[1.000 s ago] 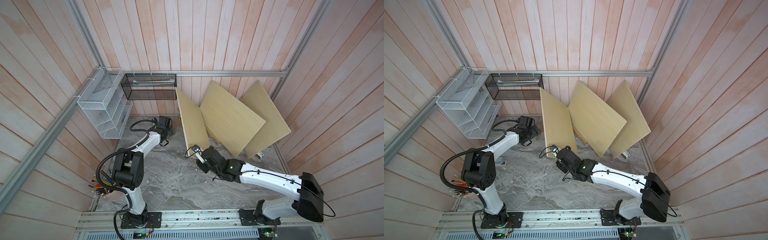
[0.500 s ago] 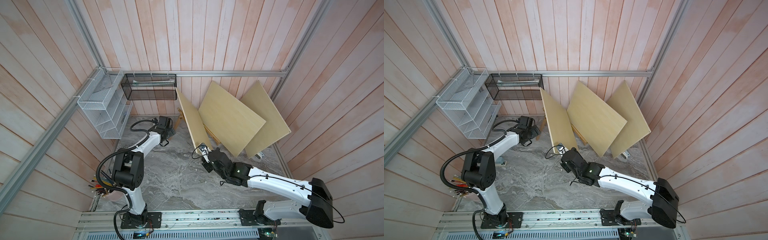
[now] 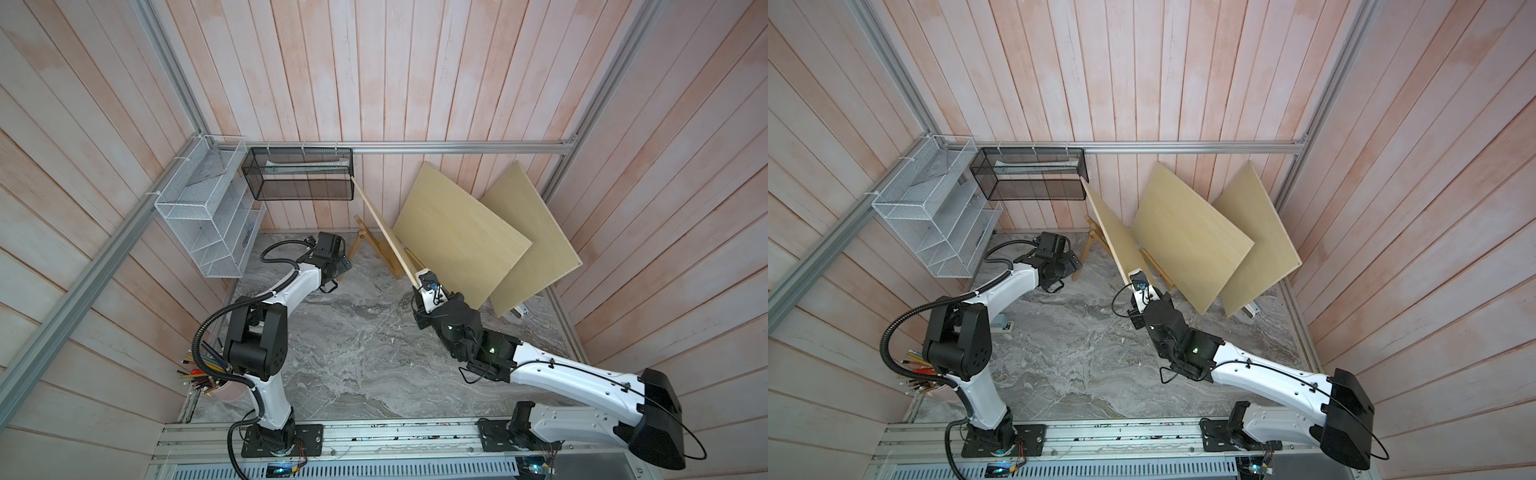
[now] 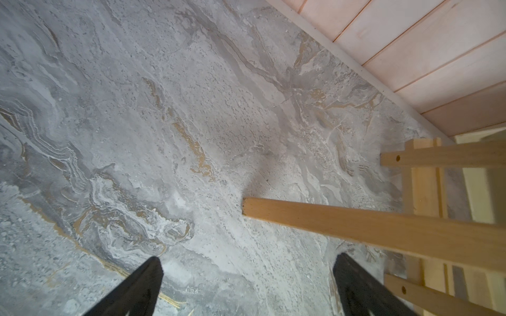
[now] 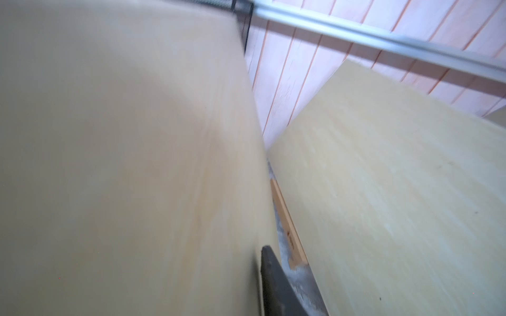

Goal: Assemble the easel
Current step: Adjust the drawing board at the center of the board.

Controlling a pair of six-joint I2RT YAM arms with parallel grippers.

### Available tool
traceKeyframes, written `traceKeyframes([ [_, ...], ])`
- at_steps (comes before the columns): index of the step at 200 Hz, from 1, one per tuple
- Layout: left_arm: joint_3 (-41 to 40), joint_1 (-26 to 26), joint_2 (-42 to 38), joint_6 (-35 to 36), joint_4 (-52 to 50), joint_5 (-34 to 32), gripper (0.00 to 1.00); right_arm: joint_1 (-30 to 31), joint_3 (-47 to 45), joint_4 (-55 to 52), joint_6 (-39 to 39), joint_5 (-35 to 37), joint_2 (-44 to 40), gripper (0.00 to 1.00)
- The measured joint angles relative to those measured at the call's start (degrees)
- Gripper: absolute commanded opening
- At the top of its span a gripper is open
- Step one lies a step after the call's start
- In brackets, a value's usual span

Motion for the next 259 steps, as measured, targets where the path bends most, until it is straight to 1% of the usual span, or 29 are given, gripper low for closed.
traceKeyframes([
  [7,0.0,0.0,0.0,0.0,-0.1,0.0,1.0,-0.2,-0.3,-1.0,0.9,-1.0,-0.6,0.0],
  [14,0.0,0.0,0.0,0.0,-0.2,0.0,1.0,0.0,-1.0,0.0,1.4,0.5,-0.3,0.0],
  [16,0.0,0.0,0.0,0.0,-0.2,0.0,1.0,0.0,-1.1,-0.3,0.3,1.3,-0.3,0.0],
  [18,0.0,0.0,0.0,0.0,-0.3,0.0,1.0,0.0,-1.2,-0.1,1.9,1.7,-0.3,0.0],
  [20,0.0,0.0,0.0,0.0,-0.3,0.0,1.0,-0.2,-1.4,-0.2,1.2,1.2,-0.3,0.0],
  [22,0.0,0.0,0.0,0.0,-0.4,0.0,1.0,-0.4,-1.5,-0.2,2.3,1.4,-0.3,0.0],
  [66,0.0,0.0,0.1,0.0,-0.7,0.0,1.0,-0.2,-2.1,3.6,1.0,2.6,-0.1,0.0],
  [129,-0.8,-0.1,-1.1,0.2,-0.8,0.0,1.0,-0.3,-1.8,4.9,-0.7,2.1,-0.1,0.0],
  [153,-2.8,-0.1,-4.2,1.1,-0.8,0.3,1.0,-2.3,-0.9,4.9,-0.3,-0.7,-0.3,0.0],
  [184,-4.3,-0.1,-8.1,2.6,-0.5,1.4,1.0,-8.5,0.9,5.0,3.3,-7.0,-0.8,0.0],
  [207,-5.7,-0.1,-10.0,4.0,0.3,2.7,1.0,-11.9,2.3,5.6,4.1,-10.0,-0.2,0.0],
  [233,-9.0,0.0,-12.3,6.0,2.1,6.0,1.0,-13.3,5.1,5.9,3.5,-11.4,2.8,0.0],
  [259,-12.0,0.6,-16.9,8.2,4.8,11.3,1.0,-13.4,7.0,6.1,2.6,-12.9,5.5,0.0],
])
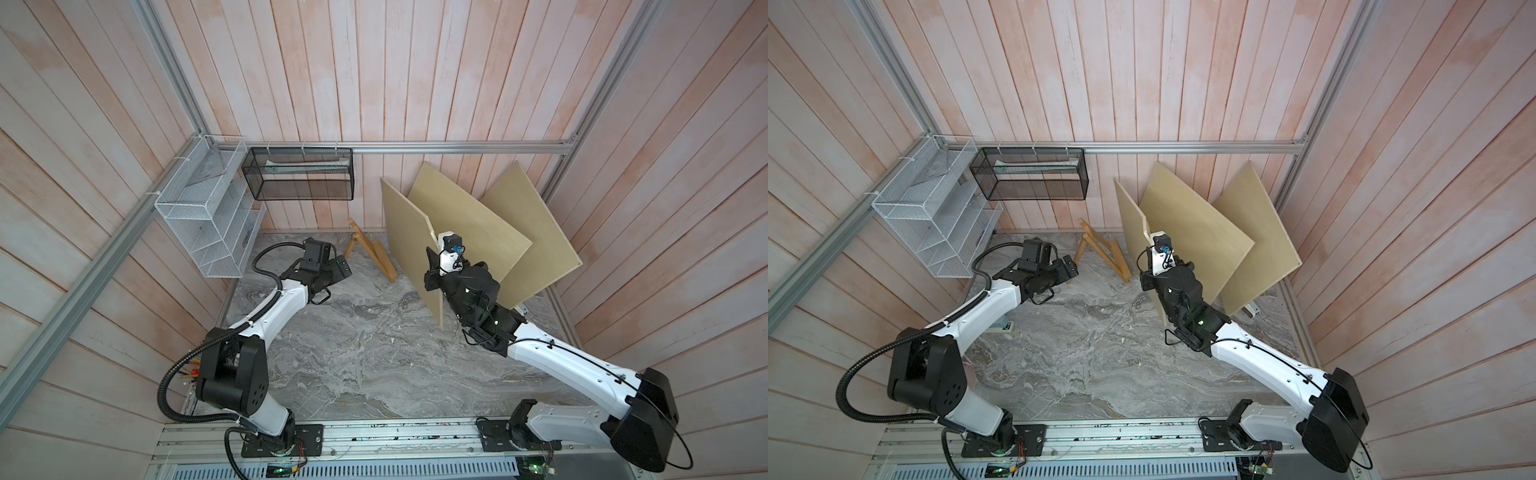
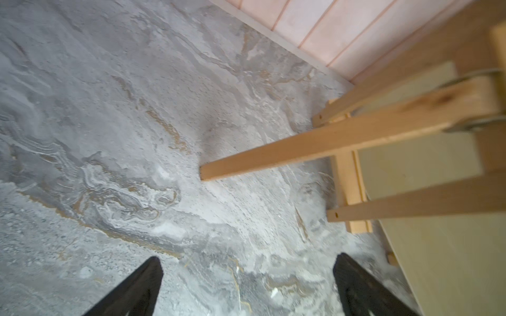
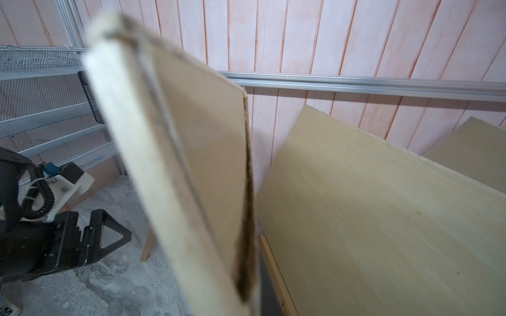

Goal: Assemble the easel
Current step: Adjust the drawing board at the center of the board, then place the drawing board on the easel.

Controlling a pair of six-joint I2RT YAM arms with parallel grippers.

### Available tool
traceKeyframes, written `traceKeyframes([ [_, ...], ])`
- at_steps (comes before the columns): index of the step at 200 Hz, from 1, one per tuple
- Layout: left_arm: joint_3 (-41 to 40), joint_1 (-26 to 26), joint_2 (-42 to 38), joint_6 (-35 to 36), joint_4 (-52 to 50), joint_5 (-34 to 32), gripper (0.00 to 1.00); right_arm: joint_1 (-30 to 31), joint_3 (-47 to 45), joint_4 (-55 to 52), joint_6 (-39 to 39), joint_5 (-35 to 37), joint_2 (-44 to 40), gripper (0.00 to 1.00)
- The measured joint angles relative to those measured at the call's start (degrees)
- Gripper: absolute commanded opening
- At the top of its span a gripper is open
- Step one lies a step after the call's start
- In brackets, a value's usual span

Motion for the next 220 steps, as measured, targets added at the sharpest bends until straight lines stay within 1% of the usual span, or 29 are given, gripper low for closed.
traceKeyframes([
  [28,1.1,0.9,-5.2,1.6,3.1,3.4,1.0,0.0,0.1,0.0,-0.1,-1.6,0.5,0.0],
  [45,3.3,1.2,-6.3,2.0,5.6,4.6,1.0,0.0,0.1,-0.1,0.0,-2.0,0.5,0.0],
  [66,6.5,0.7,-5.2,2.2,7.8,5.0,1.0,0.0,0.1,-0.2,0.0,-2.1,0.5,0.0],
  [85,11.3,-1.5,-0.9,3.1,8.3,3.4,0.99,0.0,0.1,-0.2,0.0,-2.1,0.5,0.0],
  [108,15.3,-4.9,4.9,4.3,8.3,0.5,0.86,0.0,0.2,-0.5,0.0,-2.2,0.5,0.0],
  [120,16.8,-6.5,7.7,4.8,7.9,-1.2,0.84,0.0,0.2,-0.6,0.0,-2.2,0.5,0.0],
  [131,18.1,-7.5,10.0,4.6,7.1,-3.1,0.78,0.0,0.4,-0.8,0.0,-2.2,0.5,0.0],
  [151,20.1,-8.4,13.1,4.0,5.6,-7.1,0.66,0.0,0.4,-0.9,0.0,-2.2,0.5,0.0],
  [175,20.2,-8.7,14.1,3.1,4.7,-10.8,0.54,0.0,0.4,-1.0,0.0,-2.2,0.5,0.0],
  [195,20.6,-8.9,14.5,2.5,4.7,-12.4,0.35,0.0,0.4,-1.2,0.1,-2.2,0.5,0.0],
  [204,21.2,-9.0,14.9,2.0,4.5,-13.1,0.24,0.0,0.4,-1.3,0.1,-2.2,0.5,0.0],
  [215,22.0,-9.1,15.3,1.9,4.4,-13.4,0.17,0.0,0.4,-1.5,0.1,-2.3,0.5,0.0],
  [220,22.4,-9.1,15.5,1.8,4.3,-13.6,0.12,0.0,0.4,-1.6,0.1,-2.4,0.5,0.0],
])
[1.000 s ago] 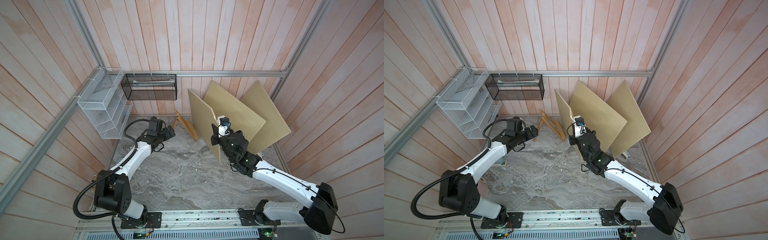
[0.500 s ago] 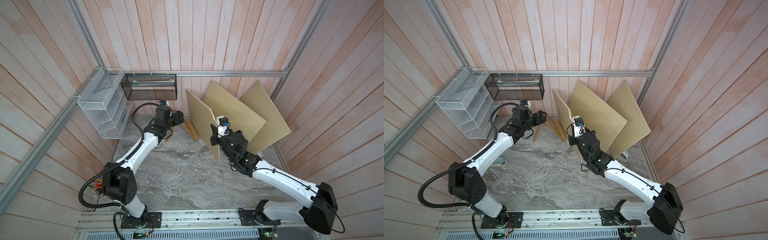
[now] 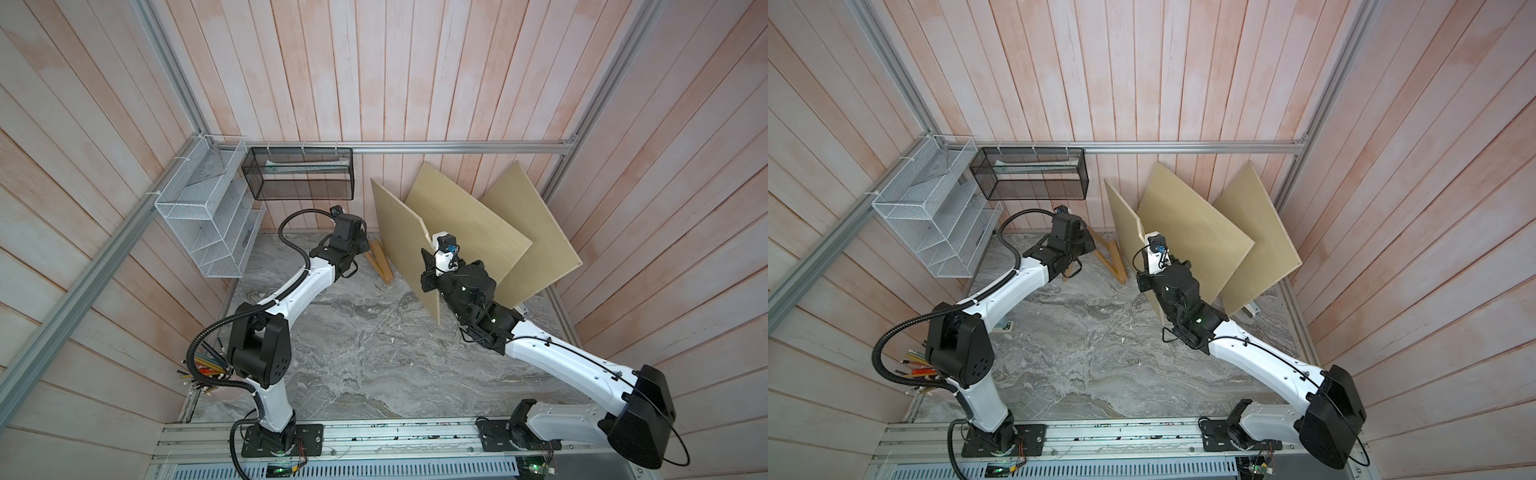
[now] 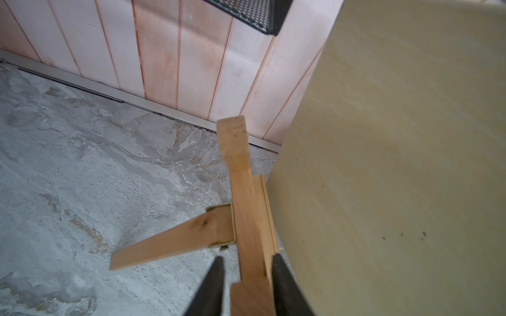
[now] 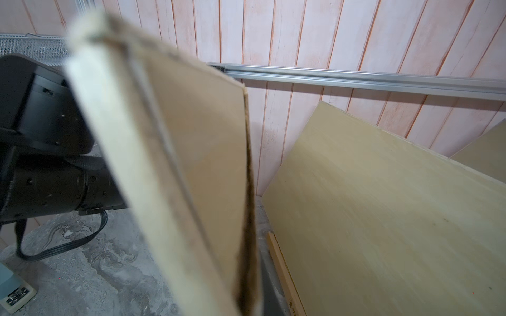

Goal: Assemble the easel
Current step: Place the drawing board on the easel.

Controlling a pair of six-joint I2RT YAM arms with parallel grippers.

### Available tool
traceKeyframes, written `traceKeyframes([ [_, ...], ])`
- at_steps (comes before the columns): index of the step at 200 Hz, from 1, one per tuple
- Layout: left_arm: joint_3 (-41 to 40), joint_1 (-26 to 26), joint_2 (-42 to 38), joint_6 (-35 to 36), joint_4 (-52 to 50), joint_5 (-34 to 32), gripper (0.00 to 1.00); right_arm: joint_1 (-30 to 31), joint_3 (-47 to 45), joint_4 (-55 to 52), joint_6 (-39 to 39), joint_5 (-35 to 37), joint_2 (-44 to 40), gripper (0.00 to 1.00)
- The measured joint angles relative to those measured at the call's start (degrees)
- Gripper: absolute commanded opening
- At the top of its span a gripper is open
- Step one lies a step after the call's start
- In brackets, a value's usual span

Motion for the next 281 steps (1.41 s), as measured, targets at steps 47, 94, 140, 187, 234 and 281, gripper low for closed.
traceKeyframes([
  [47,4.4,-0.1,1.3,-1.0,-5.2,0.2,0.0,0.0,0.7,-1.3,-0.1,0.0,0.0,0.0],
  [94,5.5,-1.1,0.6,-4.9,-10.6,0.2,0.0,0.0,4.6,-2.8,-0.1,0.1,1.5,0.0],
  [140,2.9,-2.6,-2.8,-9.2,-14.9,1.0,0.0,0.0,9.7,-3.0,-1.6,0.0,7.0,0.0],
  [187,2.4,-4.3,-4.8,-10.5,-18.9,2.6,0.0,0.0,12.9,-2.7,-2.9,-0.8,10.5,0.0],
  [234,2.5,-5.0,-5.1,-11.4,-20.3,3.4,0.0,0.0,16.6,-4.9,-3.0,-1.3,12.6,0.0],
  [281,2.9,-6.3,-5.1,-12.7,-21.4,3.4,0.0,-0.2,20.2,-7.9,-3.1,-1.3,14.2,0.0],
])
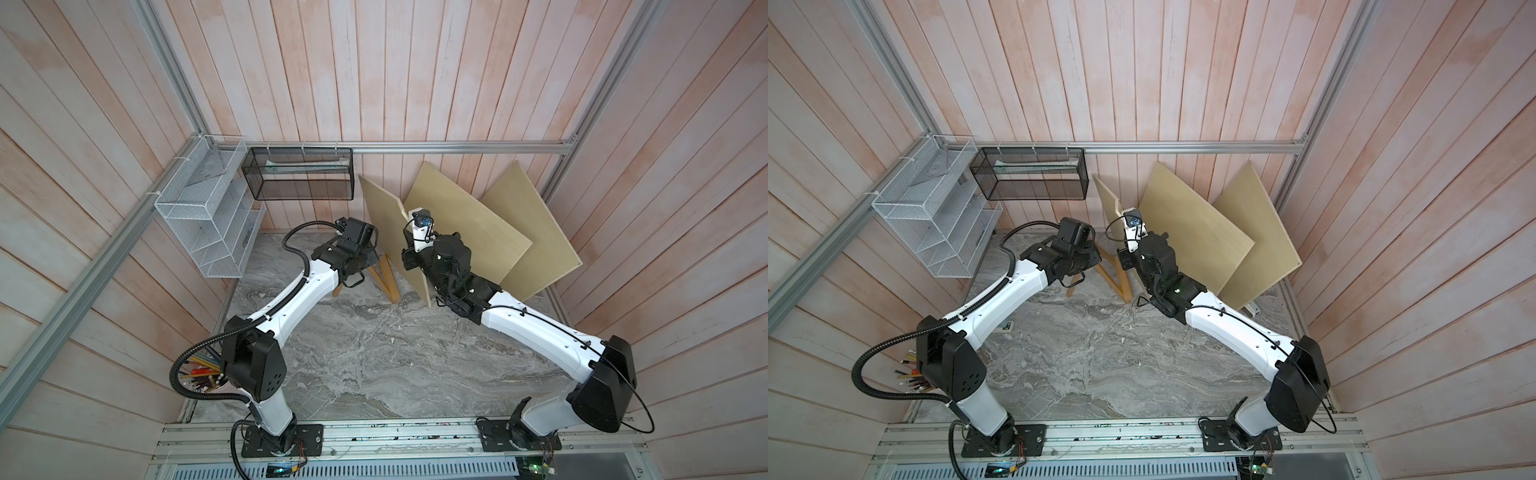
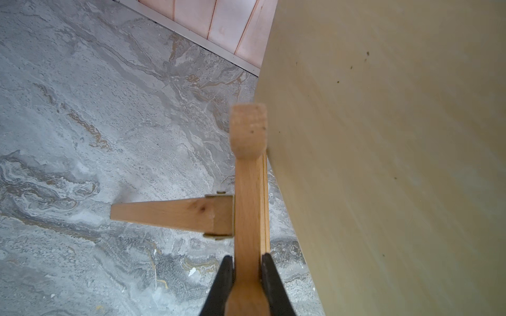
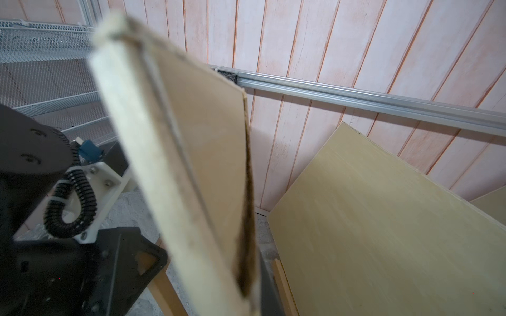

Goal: Assemble the easel
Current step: Place the drawing board on the easel.

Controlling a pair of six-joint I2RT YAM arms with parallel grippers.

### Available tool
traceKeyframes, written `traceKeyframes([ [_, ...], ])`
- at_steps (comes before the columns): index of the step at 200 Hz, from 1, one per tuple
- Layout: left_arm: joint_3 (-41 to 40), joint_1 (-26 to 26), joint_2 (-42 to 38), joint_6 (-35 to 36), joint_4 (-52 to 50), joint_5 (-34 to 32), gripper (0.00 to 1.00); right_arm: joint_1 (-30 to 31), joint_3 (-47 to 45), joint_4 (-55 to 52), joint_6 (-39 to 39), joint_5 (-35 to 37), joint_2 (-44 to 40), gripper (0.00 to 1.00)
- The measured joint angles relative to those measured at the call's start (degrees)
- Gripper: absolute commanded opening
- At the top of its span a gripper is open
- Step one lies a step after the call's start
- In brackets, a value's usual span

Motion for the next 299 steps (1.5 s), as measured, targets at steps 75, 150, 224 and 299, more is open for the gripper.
traceKeyframes([
  [75,0.0,-0.8,0.0,-1.0,-0.4,0.0,0.0,-0.7,5.8,-1.4,-0.8,-1.1,4.7,0.0],
  [150,1.9,-1.4,1.2,-1.4,-1.3,0.6,0.0,-0.8,9.6,-5.2,2.1,-2.3,5.2,0.0],
  [224,2.2,-1.8,1.8,-3.3,-0.5,0.5,0.0,-0.5,2.4,-4.2,3.9,-1.7,0.0,0.0],
  [299,-0.3,-2.3,0.7,-5.9,2.3,-1.1,0.0,6.4,-21.3,7.9,1.2,4.9,-13.0,0.0],
])
